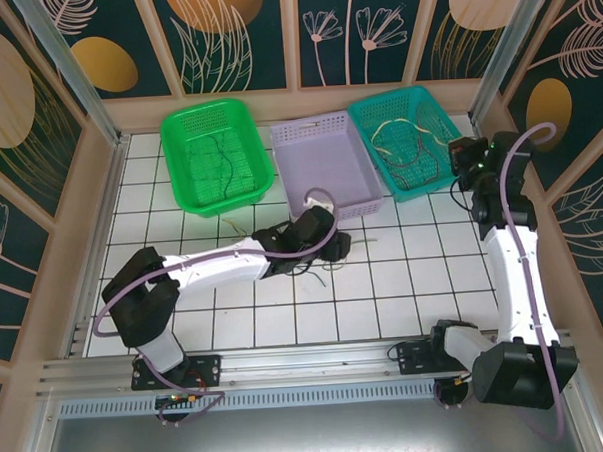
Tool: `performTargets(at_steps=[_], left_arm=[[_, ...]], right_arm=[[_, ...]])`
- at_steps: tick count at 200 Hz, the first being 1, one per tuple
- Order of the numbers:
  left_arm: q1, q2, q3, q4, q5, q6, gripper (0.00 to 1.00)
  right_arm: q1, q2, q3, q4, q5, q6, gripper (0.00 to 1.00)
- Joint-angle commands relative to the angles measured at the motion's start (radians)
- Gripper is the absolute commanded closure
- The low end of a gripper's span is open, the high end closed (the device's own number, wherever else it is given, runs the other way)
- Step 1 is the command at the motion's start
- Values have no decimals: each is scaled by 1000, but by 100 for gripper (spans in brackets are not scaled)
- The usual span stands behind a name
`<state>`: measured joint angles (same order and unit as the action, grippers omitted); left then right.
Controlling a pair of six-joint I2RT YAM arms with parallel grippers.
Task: Untangle the cables
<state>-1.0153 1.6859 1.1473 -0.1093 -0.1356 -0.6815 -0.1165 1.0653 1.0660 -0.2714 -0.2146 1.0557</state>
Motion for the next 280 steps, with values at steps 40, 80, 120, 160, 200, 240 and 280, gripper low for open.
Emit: performTargets(at_steps=[40,80,120,160,200,240,280], left_arm=[[108,-114,173,97,114,-298,18],[133,-33,291,130,234,-491,17],[136,21,337,92,253,-530,20],[141,86,384,93,252,-530,35],[149,99,379,111,233,-511,72],[150,57,346,-20,176,-331,100],[117,34,264,-182,214,37,100]], right_arm=[[148,-11,-8,19,101,-32,100],[254,-1,-20,0,197,33,100],[294,7,-27,8,204,84,100],[313,-5,-32,-3,209,99,100],[317,-19,-26,-22,208,100,100],[283,6,37,-29,244,3,100],[168,131,194,2,206,-159,100]])
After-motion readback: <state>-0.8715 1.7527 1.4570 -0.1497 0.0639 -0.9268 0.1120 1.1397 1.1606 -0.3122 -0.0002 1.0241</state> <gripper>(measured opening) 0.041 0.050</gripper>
